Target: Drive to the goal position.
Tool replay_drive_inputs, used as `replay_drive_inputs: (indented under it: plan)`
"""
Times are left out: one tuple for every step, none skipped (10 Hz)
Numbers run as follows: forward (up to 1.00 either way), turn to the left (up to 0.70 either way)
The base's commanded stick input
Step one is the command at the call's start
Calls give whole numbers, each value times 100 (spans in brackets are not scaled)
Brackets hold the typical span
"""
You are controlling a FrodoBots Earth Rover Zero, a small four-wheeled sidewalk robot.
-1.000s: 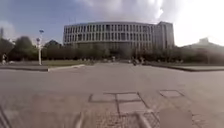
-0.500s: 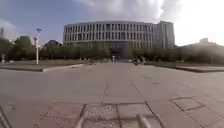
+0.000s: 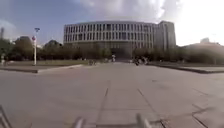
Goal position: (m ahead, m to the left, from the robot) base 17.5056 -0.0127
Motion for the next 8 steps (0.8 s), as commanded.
replay_drive_inputs:
  plan:
    - [100, 0]
    - [100, 0]
    - [100, 0]
    - [100, 0]
    - [100, 0]
    - [100, 0]
    - [100, 0]
    - [100, 0]
